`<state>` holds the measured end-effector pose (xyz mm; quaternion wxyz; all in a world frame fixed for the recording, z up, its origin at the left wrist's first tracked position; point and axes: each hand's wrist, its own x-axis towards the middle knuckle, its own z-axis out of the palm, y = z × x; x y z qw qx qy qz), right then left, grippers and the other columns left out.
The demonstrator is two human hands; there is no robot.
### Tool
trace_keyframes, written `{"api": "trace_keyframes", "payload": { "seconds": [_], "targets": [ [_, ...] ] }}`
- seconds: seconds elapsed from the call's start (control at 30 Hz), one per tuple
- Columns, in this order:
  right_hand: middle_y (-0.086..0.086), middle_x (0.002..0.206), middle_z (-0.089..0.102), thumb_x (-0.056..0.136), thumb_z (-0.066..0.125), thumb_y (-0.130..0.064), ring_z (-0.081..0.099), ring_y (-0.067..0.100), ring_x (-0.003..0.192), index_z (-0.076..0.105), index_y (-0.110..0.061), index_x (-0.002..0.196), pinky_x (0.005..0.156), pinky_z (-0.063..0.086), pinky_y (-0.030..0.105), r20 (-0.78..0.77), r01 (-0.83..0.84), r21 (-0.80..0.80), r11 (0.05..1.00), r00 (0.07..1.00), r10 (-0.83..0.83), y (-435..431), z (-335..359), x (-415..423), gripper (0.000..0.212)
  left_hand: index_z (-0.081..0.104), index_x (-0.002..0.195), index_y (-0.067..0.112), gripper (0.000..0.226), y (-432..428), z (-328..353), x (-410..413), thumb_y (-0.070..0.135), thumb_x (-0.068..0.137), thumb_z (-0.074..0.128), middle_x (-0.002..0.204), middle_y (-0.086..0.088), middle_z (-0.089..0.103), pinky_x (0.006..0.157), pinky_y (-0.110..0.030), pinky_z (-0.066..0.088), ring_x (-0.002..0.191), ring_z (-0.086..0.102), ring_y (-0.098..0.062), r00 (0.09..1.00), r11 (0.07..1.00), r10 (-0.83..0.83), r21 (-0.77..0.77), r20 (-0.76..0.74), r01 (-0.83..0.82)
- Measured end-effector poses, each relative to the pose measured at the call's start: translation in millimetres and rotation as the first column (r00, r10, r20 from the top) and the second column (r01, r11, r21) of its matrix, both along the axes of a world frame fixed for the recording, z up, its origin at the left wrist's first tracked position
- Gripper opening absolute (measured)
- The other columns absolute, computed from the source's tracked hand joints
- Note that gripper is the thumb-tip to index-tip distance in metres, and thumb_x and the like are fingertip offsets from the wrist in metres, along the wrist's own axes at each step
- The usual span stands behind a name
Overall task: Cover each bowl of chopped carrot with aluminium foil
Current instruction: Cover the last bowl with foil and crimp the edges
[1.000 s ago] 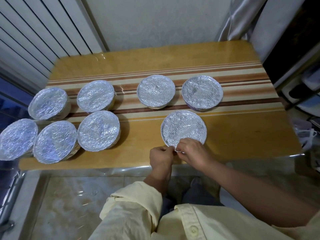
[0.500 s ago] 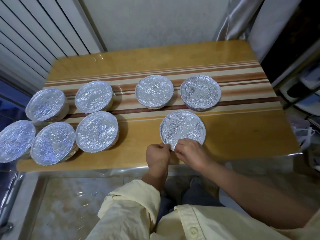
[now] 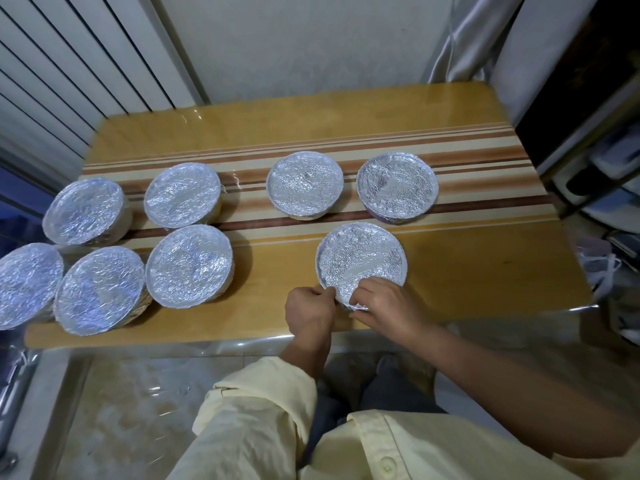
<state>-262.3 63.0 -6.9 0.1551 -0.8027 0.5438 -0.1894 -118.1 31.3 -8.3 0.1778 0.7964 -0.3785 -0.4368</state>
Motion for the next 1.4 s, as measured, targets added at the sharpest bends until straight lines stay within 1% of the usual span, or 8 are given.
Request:
{"api": "trace_keyframes", "payload": {
  "seconds": [0.13, 0.33, 0.53, 0.7, 0.8, 0.97, 1.13, 1.4],
  "targets": [
    [0.003, 0.065, 0.056, 0.053, 0.085, -0.001, 0.058, 0.024, 0.06, 0.062, -0.011, 0.064, 0.053, 0.04, 0.027, -0.023, 0.013, -0.01, 1.0, 1.0, -0.013, -1, -2, 0, 0.027, 0.075, 0.066, 0.008, 0.023, -3, -1, 1, 0.029, 0.073, 0.069, 0.069, -0.014, 0.07, 0.057, -0.026, 0.042, 0.062, 0.059, -0.032, 1.0, 1.0, -0.01, -0.014, -0.028, 0.01],
    [0.005, 0.065, 0.056, 0.06, 0.08, 0.002, 0.058, 0.026, 0.06, 0.061, -0.008, 0.067, 0.053, 0.042, 0.026, 0.009, -0.004, 0.026, 1.0, 1.0, 0.004, -3, -1, 1, 0.022, 0.077, 0.066, 0.013, 0.042, 14, -5, -4, 0.054, 0.069, 0.07, 0.067, -0.009, 0.073, 0.07, -0.031, 0.054, 0.07, 0.069, -0.027, 0.993, 1.0, 0.022, -0.005, -0.12, -0.022],
    [0.006, 0.066, 0.056, 0.065, 0.077, 0.003, 0.057, 0.026, 0.061, 0.061, -0.008, 0.069, 0.054, 0.038, 0.026, 0.043, 0.017, 0.051, 0.999, 0.999, -0.02, -6, -3, 3, 0.02, 0.077, 0.072, 0.006, 0.03, 10, -3, -11, 0.035, 0.076, 0.07, 0.074, -0.016, 0.074, 0.066, -0.029, 0.052, 0.071, 0.069, -0.029, 0.992, 1.0, 0.024, 0.008, -0.124, -0.023],
    [0.004, 0.067, 0.058, 0.063, 0.08, 0.003, 0.058, 0.024, 0.061, 0.064, -0.009, 0.07, 0.058, 0.036, 0.023, 0.062, 0.028, 0.056, 0.998, 0.998, -0.031, -6, -4, 3, 0.022, 0.075, 0.06, 0.008, 0.054, 11, -18, -9, 0.06, 0.047, 0.066, 0.066, -0.016, 0.072, 0.071, -0.041, 0.059, 0.065, 0.069, -0.031, 0.984, 0.999, 0.045, 0.033, -0.174, -0.04],
    [0.005, 0.065, 0.057, 0.061, 0.079, 0.005, 0.057, 0.026, 0.06, 0.061, -0.008, 0.068, 0.053, 0.04, 0.027, 0.062, 0.03, 0.06, 0.998, 0.998, -0.034, -6, -5, 4, 0.023, 0.067, 0.051, 0.005, 0.04, 11, -19, -12, 0.044, 0.049, 0.067, 0.066, -0.023, 0.068, 0.063, -0.041, 0.055, 0.056, 0.057, -0.027, 0.983, 0.997, 0.062, 0.05, -0.174, -0.054],
    [0.006, 0.064, 0.056, 0.059, 0.076, 0.007, 0.057, 0.027, 0.058, 0.06, -0.008, 0.066, 0.053, 0.039, 0.027, 0.066, 0.02, 0.074, 0.997, 0.997, -0.025, -9, -5, 4, 0.024, 0.064, 0.053, 0.005, 0.03, 8, -9, -15, 0.03, 0.066, 0.072, 0.057, -0.013, 0.06, 0.058, -0.029, 0.04, 0.055, 0.05, -0.026, 0.989, 0.998, 0.032, 0.054, -0.141, -0.024],
    [0.005, 0.064, 0.057, 0.06, 0.079, 0.007, 0.058, 0.025, 0.06, 0.063, -0.008, 0.068, 0.056, 0.036, 0.024, 0.073, 0.029, 0.054, 0.998, 0.997, -0.032, -10, -2, 2, 0.023, 0.073, 0.057, 0.009, 0.051, 8, -22, -14, 0.059, 0.051, 0.067, 0.063, -0.014, 0.071, 0.068, -0.042, 0.06, 0.069, 0.071, -0.035, 0.988, 0.999, 0.013, 0.054, -0.152, -0.005],
    [0.004, 0.07, 0.058, 0.061, 0.083, -0.001, 0.059, 0.026, 0.066, 0.064, -0.01, 0.074, 0.058, 0.042, 0.027, 0.089, -0.003, 0.072, 0.997, 0.996, -0.003, -12, -1, 1, 0.025, 0.074, 0.071, 0.002, 0.03, 1, -9, -8, 0.029, 0.083, 0.068, 0.064, -0.015, 0.062, 0.056, -0.027, 0.034, 0.062, 0.053, -0.03, 0.999, 0.998, -0.047, 0.029, -0.018, 0.048]
  ]
}}
